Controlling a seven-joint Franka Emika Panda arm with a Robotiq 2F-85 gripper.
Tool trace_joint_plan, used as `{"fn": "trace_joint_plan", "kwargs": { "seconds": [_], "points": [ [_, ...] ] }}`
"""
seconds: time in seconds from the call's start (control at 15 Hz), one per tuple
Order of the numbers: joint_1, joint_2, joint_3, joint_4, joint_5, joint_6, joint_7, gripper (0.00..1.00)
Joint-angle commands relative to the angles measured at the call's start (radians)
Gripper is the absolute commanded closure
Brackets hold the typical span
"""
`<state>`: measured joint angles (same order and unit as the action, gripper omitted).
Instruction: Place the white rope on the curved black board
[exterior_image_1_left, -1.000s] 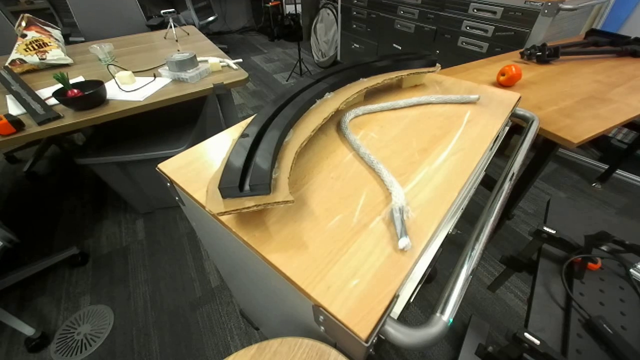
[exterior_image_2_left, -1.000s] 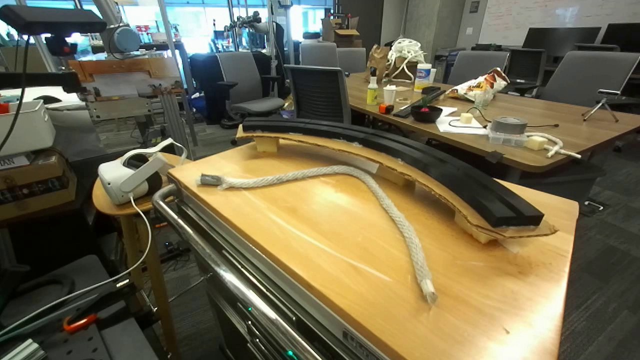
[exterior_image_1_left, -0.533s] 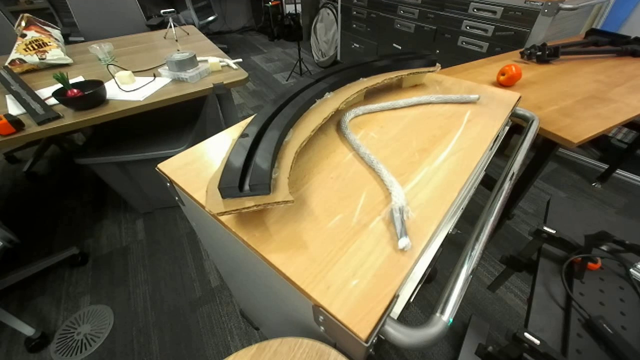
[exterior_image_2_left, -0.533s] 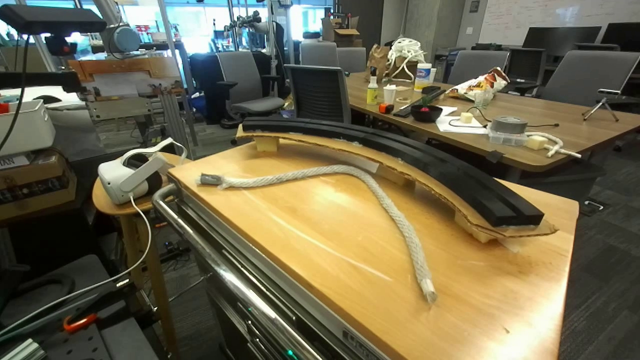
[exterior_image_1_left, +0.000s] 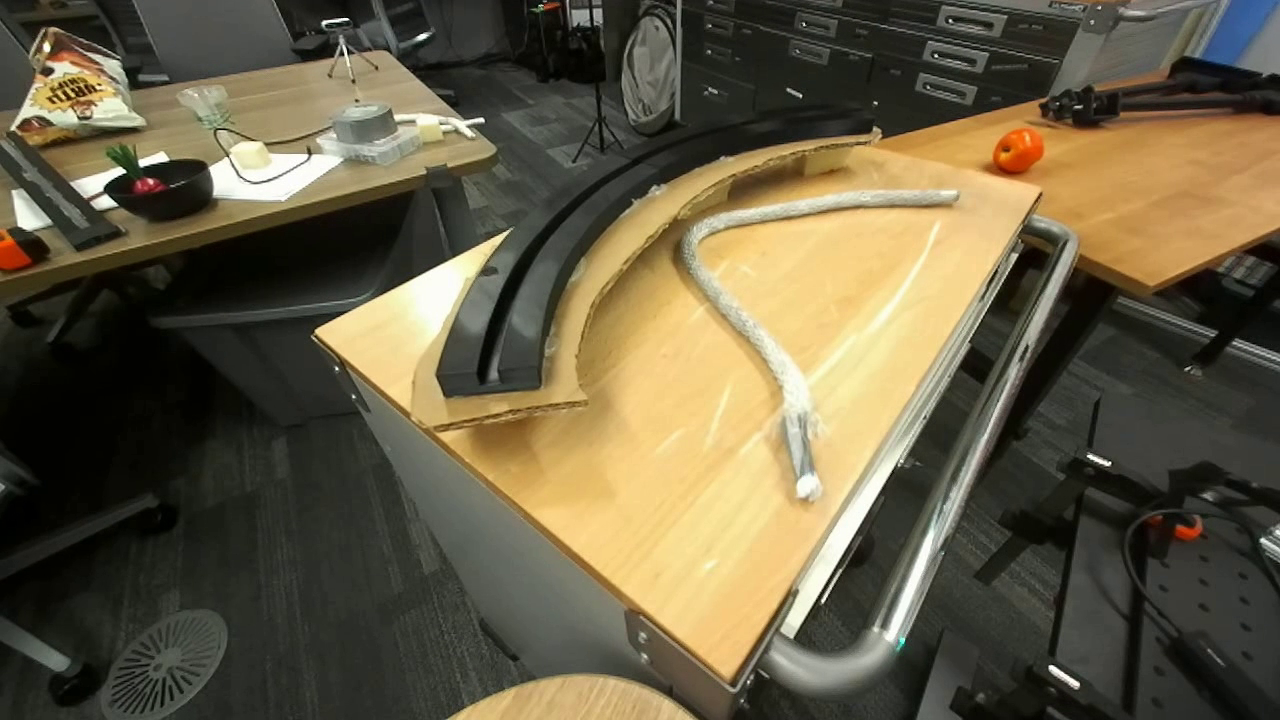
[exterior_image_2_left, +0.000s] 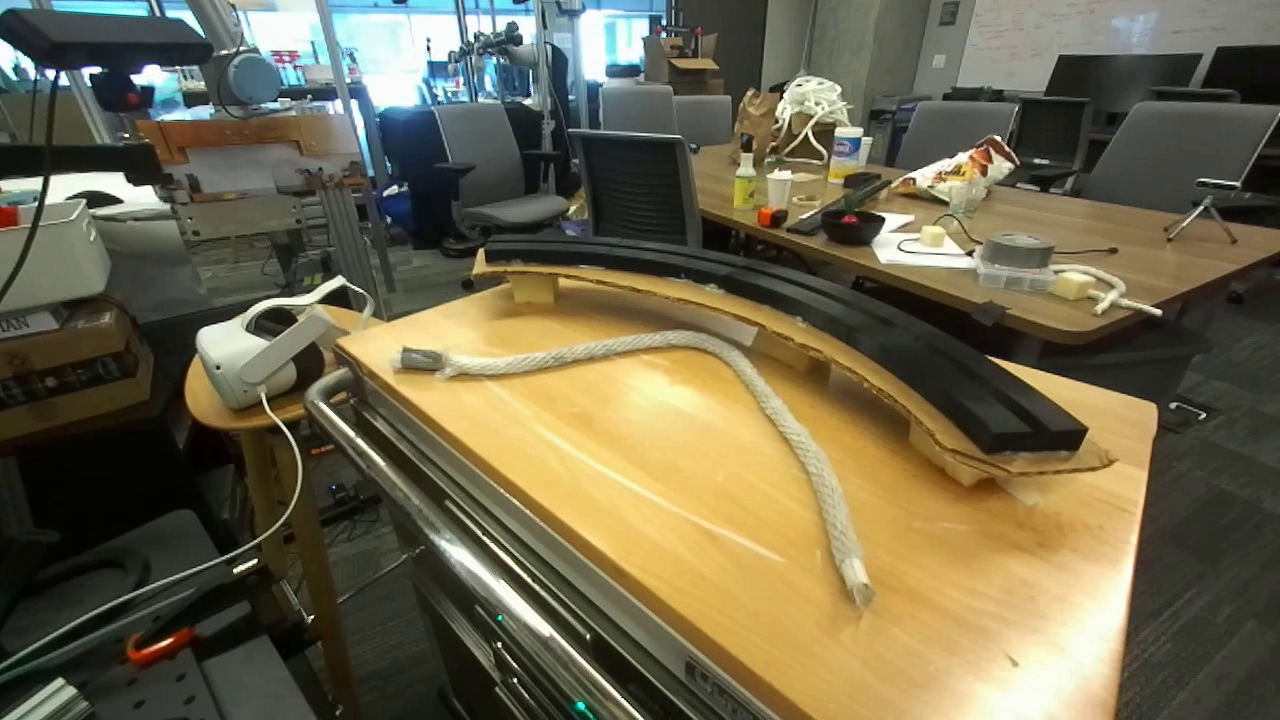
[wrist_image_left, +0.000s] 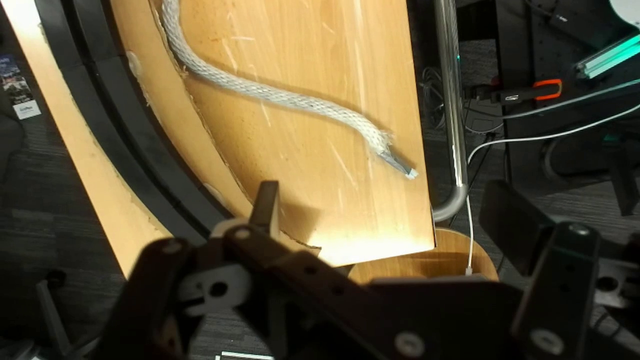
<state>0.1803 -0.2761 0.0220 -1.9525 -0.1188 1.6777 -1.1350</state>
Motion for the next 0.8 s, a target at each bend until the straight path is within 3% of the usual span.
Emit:
{"fn": "trace_joint_plan", "kwargs": {
  "seconds": [0.0,0.07,0.4,0.47,0.53,0.6,0.67,0.73],
  "points": [
    [-0.012,0.001,0.011,0.004,0.003,-0.003,-0.002,0.0],
    [0.007,0.004,-0.001,0.004,0.012,-0.02,-0.142,0.0],
    [-0.006,0.013,-0.044,-0.15,0.063,0.149,-0.433,0.0],
    [-0.011,0.034,-0.057,-0.179,0.103,0.141,-0.478,0.0],
    [-0.044,0.069,-0.031,-0.188,0.057,0.102,-0.308,0.0],
    [-0.06,0.069,-0.025,-0.232,0.023,0.182,-0.246,0.0],
    [-0.046,0.055,-0.027,-0.188,0.052,0.117,-0.331,0.0],
    [-0.058,0.073,-0.028,-0.214,0.043,0.147,-0.3,0.0]
  ]
}}
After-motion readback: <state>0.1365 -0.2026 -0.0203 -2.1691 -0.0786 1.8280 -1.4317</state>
